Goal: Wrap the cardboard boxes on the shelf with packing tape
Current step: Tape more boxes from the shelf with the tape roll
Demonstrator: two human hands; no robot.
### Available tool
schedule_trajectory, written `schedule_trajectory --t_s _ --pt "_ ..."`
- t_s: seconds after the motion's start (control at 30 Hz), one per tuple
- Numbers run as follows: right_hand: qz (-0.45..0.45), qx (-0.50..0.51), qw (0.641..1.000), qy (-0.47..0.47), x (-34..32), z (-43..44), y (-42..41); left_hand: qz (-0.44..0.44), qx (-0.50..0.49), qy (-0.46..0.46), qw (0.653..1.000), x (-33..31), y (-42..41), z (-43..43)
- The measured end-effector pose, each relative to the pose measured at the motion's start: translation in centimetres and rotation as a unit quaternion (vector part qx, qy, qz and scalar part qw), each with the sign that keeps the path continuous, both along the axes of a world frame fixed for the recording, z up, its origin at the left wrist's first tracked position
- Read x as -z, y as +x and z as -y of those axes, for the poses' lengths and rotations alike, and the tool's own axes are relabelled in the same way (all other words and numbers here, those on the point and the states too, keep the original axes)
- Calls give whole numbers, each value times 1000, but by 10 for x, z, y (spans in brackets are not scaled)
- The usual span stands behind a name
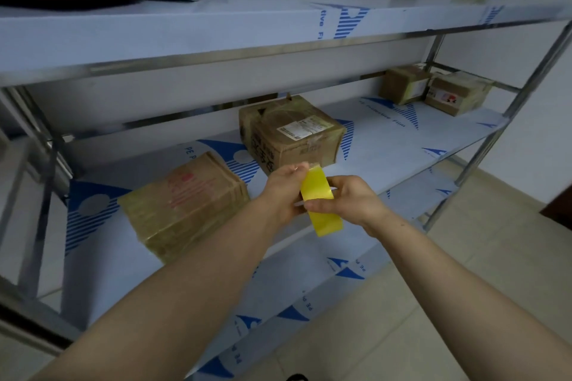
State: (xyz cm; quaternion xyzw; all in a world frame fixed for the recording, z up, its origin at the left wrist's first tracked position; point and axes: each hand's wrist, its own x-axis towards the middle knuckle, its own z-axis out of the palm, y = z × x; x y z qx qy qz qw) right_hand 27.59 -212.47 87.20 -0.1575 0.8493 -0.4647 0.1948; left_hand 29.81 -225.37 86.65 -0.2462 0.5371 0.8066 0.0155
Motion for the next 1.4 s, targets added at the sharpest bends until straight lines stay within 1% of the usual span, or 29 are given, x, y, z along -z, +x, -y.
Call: schedule_trajectory --t_s 0.13,0.23,0.3,0.37,0.43,0.53,0.63,0.7,0.77,0.8,0.83,0.87,0.9,0.93,0.97,1.0,1.03,1.07,1.1,1.13,1.17,1.2,1.23,1.27,1.33,1.4 --pt "-90 -37 990 104 2 -9 -30 42 -26 -60 997 1 -23 -7" --pt "-159 -87 968 175 11 -14 -55 60 -110 -88 988 6 -40 -10" --pt "-175 -112 958 197 22 -12 -72 55 -158 -129 977 7 -49 -10" --pt "-186 -138 949 214 35 -8 -82 37 -175 -164 970 6 -55 -9" --pt "-201 -163 923 284 48 -2 -88 9 -191 -178 965 1 -56 -7" --pt "-229 -205 869 388 59 6 -89 -6 -217 -210 953 -8 -49 -2" --pt "-280 -228 826 432 67 12 -87 9 -238 -235 943 -6 -39 11" --pt "-281 -238 811 455 66 16 -85 23 -259 -250 933 -4 -29 23" --pt "-280 -250 797 474 59 23 -82 9 -287 -270 919 -1 -15 36" --pt "-301 -240 802 457 54 29 -79 -5 -306 -288 907 -1 -6 44" --pt "-332 -222 817 416 47 36 -75 -16 -330 -313 890 0 4 53" --pt "-358 -200 843 349 42 45 -70 -19 -356 -346 868 1 14 62" --pt "-359 -183 875 268 38 57 -65 -5 -386 -388 837 1 26 72" --pt "-321 -171 913 187 34 71 -60 20 -414 -431 801 1 37 81" --pt "-250 -165 946 122 31 87 -56 60 -441 -463 767 1 49 90" --pt "-165 -167 968 86 30 103 -53 104 -463 -478 739 0 60 98" --pt "-91 -170 979 68 28 117 -49 154 -477 -477 722 1 71 108" --pt "-35 -170 983 64 28 129 -45 204 -475 -464 719 5 79 117" --pt "5 -169 984 63 30 138 -40 253 -459 -436 731 9 87 125" --pt "29 -167 984 63 33 145 -35 287 -437 -389 759 12 93 130" --pt "36 -166 984 63 37 149 -30 295 -416 -324 797 16 97 134" --pt "29 -166 983 66 40 152 -26 275 -392 -257 839 17 100 133" --pt "15 -164 984 69 44 154 -24 234 -372 -202 875 17 104 129" --pt "2 -157 985 70 44 154 -21 199 -362 -176 894 18 107 126" --pt "-31 -125 990 50 37 150 -16 156 -365 -176 901 15 111 124" --pt "-75 -86 993 4 22 141 -11 96 -372 -174 907 4 111 124"
